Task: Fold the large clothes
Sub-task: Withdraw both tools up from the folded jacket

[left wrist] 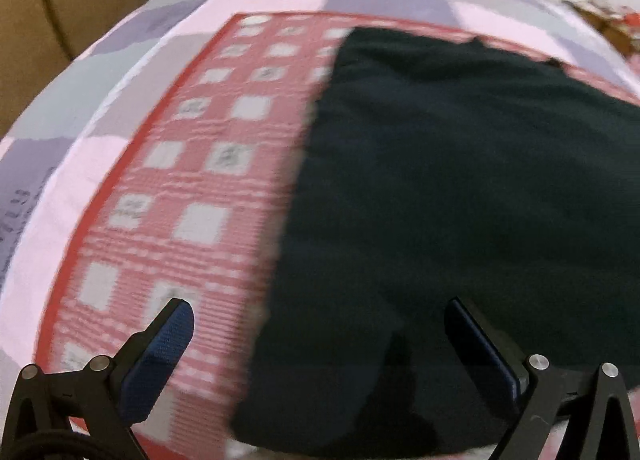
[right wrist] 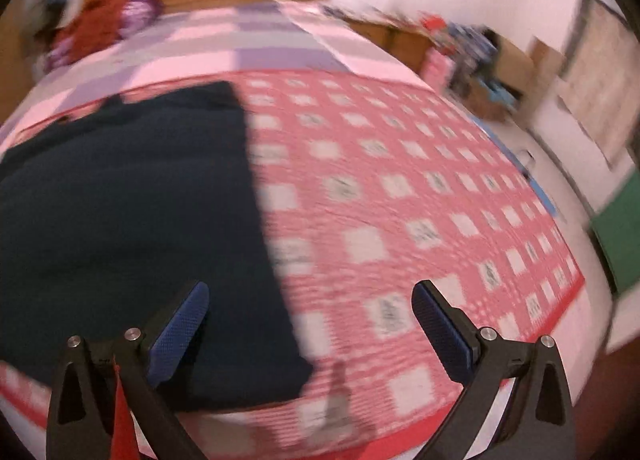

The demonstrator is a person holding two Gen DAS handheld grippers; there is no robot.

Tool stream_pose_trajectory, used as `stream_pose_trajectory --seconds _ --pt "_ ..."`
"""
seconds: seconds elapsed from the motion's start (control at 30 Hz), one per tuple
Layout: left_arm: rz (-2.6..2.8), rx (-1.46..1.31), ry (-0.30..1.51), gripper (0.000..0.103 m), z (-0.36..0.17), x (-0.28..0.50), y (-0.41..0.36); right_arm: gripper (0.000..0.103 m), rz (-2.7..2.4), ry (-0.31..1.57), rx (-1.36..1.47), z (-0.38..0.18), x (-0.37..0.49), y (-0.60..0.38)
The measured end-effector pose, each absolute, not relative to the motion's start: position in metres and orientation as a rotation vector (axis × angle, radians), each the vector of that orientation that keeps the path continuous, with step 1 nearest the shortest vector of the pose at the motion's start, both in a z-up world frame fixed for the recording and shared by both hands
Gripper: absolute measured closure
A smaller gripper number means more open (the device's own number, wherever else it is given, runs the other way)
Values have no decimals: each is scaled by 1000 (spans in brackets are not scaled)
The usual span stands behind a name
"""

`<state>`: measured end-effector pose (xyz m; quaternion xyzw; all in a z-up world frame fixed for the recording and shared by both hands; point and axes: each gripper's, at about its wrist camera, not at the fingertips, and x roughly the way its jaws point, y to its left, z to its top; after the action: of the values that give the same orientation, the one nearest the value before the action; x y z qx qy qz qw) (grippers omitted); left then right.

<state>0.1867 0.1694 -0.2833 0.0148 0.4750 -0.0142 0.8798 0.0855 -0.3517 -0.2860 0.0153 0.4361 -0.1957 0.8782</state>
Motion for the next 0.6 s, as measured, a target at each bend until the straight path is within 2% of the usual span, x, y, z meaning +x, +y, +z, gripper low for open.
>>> stream_pose_trajectory --seconds 0.2,0.4,0.6 --pt "-47 108 1070 0 -313 183 152 0 -213 970 -81 -303 97 -284" --pt "89 -49 1153 0 -332 178 222 0 -390 1051 55 -325 82 -351" --pt "70 -45 1143 0 -314 176 232 0 -507 1072 15 -313 62 -385"
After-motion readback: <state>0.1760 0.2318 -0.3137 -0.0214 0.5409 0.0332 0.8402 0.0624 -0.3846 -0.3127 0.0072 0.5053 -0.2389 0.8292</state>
